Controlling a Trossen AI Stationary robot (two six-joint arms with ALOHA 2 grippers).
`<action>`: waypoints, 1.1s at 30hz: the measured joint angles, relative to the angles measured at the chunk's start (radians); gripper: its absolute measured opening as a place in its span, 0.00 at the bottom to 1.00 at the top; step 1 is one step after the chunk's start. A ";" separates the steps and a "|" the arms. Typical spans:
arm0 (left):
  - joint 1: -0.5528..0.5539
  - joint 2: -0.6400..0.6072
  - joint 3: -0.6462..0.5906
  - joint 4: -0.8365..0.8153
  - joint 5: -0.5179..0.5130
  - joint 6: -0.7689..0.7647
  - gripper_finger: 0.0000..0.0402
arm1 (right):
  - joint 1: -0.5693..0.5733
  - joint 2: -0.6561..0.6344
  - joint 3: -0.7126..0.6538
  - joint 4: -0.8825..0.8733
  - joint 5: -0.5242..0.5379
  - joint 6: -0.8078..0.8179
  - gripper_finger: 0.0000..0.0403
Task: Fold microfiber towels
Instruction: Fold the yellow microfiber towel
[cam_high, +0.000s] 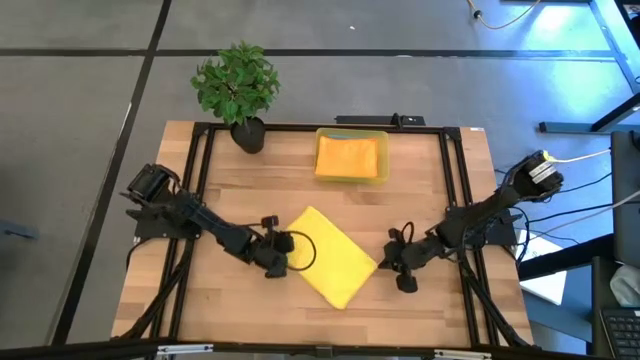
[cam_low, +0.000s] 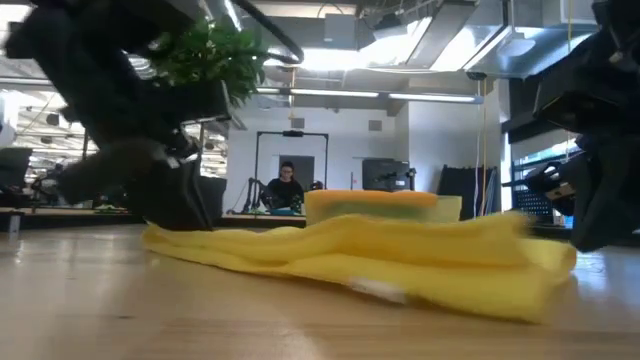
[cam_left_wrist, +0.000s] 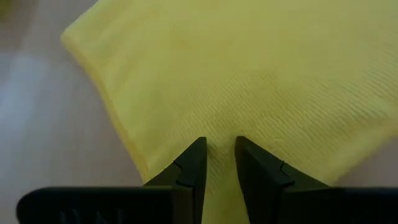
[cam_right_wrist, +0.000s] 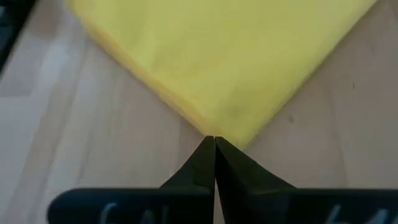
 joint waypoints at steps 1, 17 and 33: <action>0.017 0.000 -0.001 -0.024 -0.004 0.003 0.19 | 0.000 0.017 0.007 -0.002 -0.001 0.003 0.03; 0.266 0.000 0.034 -0.103 -0.052 0.409 0.19 | 0.000 0.271 0.303 0.040 -0.200 -0.105 0.04; -0.114 -0.017 0.119 0.049 -0.074 0.279 0.19 | 0.040 0.213 0.349 0.222 -0.178 -0.327 0.05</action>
